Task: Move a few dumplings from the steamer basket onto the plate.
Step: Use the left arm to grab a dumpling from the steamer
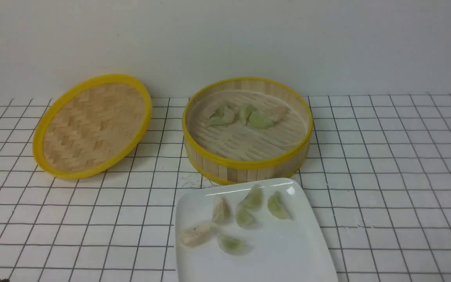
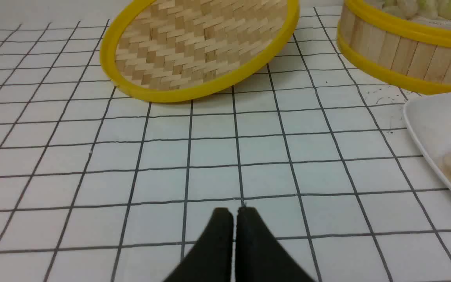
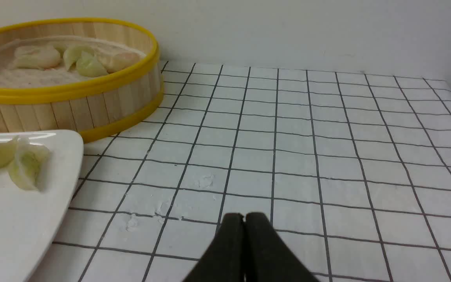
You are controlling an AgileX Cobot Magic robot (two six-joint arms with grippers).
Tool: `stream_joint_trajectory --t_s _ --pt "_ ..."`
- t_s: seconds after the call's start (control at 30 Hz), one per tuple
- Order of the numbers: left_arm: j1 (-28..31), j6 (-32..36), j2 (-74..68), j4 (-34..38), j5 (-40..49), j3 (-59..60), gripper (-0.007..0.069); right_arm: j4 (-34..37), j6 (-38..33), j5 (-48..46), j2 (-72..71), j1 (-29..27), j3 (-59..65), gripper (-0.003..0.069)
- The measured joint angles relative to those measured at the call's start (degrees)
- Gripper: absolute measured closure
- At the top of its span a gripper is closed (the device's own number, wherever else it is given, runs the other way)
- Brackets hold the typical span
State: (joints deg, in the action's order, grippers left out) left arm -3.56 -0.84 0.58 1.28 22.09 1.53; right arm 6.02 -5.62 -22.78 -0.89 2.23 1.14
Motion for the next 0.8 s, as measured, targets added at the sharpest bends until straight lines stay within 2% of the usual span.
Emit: stream_joint_trajectory --t_s 0.57,0.67,0.8 --pt "0.0 -0.2 0.0 0.2 -0.6 0.1 0.0631 0.0 0.0 0.0 0.0 0.0 0.0 0.0673" --pt "0.0 -2.5 0.0 4.6 -6.8 0.2 0.0631 0.0 0.0 0.0 0.0 0.0 0.0 0.0673" --pt "0.0 -5.5 0.0 11.7 -20.7 0.2 0.0631 -0.1 0.0 0.0 0.0 0.0 0.0 0.0673"
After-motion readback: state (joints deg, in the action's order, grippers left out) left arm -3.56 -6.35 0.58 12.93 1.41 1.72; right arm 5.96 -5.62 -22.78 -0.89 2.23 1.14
